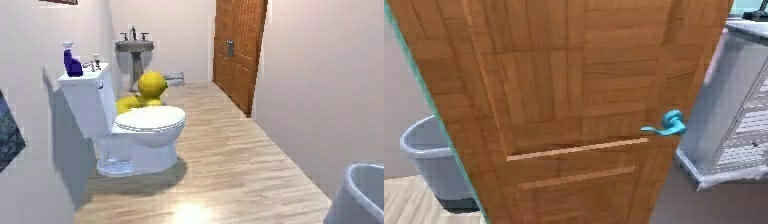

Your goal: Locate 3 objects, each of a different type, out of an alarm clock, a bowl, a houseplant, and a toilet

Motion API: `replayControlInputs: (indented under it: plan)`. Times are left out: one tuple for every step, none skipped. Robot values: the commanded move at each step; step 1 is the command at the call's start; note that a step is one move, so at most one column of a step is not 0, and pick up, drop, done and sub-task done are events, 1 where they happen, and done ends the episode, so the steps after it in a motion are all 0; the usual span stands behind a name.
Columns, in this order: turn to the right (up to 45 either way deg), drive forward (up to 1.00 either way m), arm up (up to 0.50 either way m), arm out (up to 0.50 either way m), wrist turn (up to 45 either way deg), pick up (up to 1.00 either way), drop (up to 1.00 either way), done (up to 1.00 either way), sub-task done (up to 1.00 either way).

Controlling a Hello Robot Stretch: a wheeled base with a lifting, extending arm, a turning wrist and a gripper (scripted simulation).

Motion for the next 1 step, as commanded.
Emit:
replayControlInputs:
  plan:
    - [0.0,0.75,0.00,0.00,0.0,0.00,0.00,0.00,0.00]
